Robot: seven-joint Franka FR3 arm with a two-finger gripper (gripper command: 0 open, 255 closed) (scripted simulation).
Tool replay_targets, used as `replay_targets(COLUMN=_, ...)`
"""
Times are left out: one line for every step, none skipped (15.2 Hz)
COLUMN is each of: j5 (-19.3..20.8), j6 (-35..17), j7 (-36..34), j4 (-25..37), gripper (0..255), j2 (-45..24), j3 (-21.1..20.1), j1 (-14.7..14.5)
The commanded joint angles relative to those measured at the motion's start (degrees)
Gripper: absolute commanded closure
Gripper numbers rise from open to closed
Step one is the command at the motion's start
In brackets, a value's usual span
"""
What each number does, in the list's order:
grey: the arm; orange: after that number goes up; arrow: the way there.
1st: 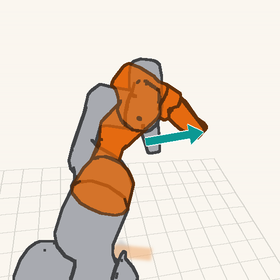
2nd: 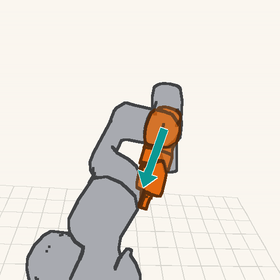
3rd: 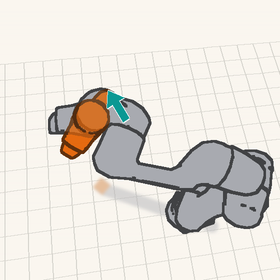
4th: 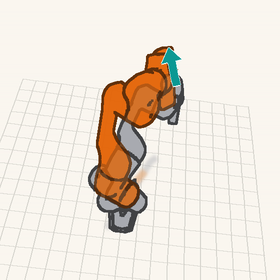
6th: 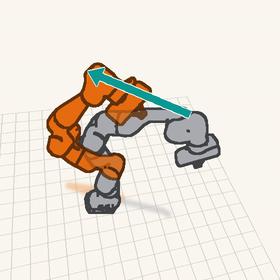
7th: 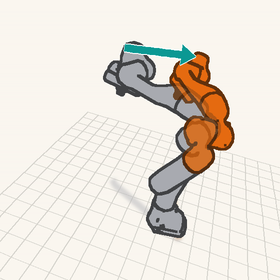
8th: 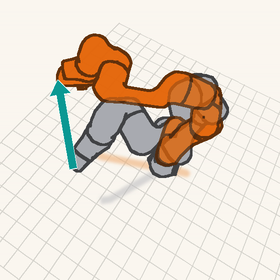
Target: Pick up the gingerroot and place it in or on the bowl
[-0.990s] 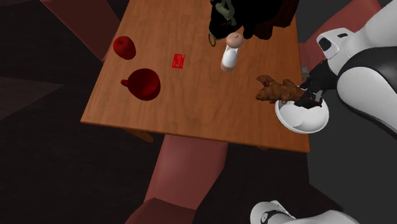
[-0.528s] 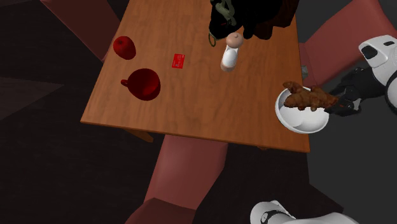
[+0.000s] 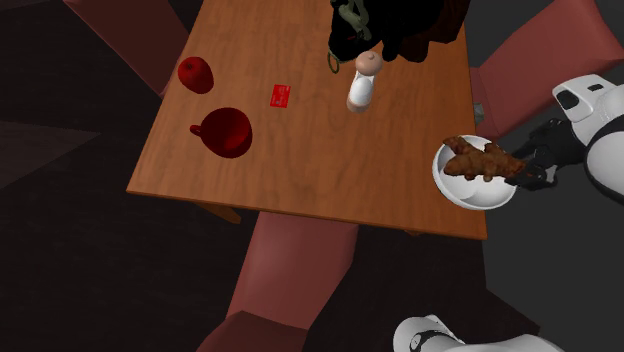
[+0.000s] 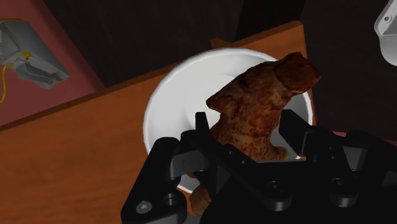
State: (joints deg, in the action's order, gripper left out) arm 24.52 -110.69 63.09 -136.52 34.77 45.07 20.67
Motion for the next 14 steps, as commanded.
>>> replay_targets(j5=0.5, j6=-1.6, j7=0.0, j4=-1.4, gripper=255, j2=-0.1, j3=0.6, j1=0.2)
replay_targets(j5=0.6, j6=-2.4, j7=0.0, j4=-2.0, gripper=255, j2=-0.4, j3=1.0, j1=0.1)
replay_targets(j5=0.8, j6=-3.2, j7=0.0, j4=-2.5, gripper=255, j2=-0.6, j3=1.4, j1=0.1)
replay_targets(j5=0.9, j6=-4.1, j7=0.0, j4=-3.1, gripper=255, j2=-0.9, j3=1.7, j1=0.1)
replay_targets(j5=1.1, j6=-4.9, j7=0.0, j4=-3.6, gripper=255, j2=-1.1, j3=2.1, j1=0.0)
replay_targets(j5=1.2, j6=-5.7, j7=0.0, j4=-4.1, gripper=255, j2=-1.4, j3=2.5, j1=-0.1)
replay_targets(j5=1.2, j6=-5.7, j7=0.0, j4=-4.1, gripper=255, j2=-1.4, j3=2.5, j1=0.0)
replay_targets(j5=1.2, j6=-5.7, j7=0.0, j4=-4.1, gripper=255, j2=-1.4, j3=2.5, j1=-0.1)
replay_targets(j5=1.2, j6=-5.7, j7=0.0, j4=-4.1, gripper=255, j2=-1.4, j3=2.5, j1=-0.1)
replay_targets(j5=1.2, j6=-5.7, j7=0.0, j4=-4.1, gripper=255, j2=-1.4, j3=2.5, j1=-0.1)
replay_targets(j5=1.2, j6=-5.7, j7=0.0, j4=-4.1, gripper=255, j2=-1.4, j3=2.5, j1=-0.1)
replay_targets(j5=1.2, j6=-5.7, j7=0.0, j4=-4.1, gripper=255, j2=-1.4, j3=2.5, j1=-0.1)
replay_targets(j5=1.2, j6=-5.7, j7=0.0, j4=-4.1, gripper=255, j2=-1.4, j3=2.5, j1=-0.1)
replay_targets(j5=1.2, j6=-5.7, j7=0.0, j4=-4.1, gripper=255, j2=-1.4, j3=2.5, j1=-0.1)
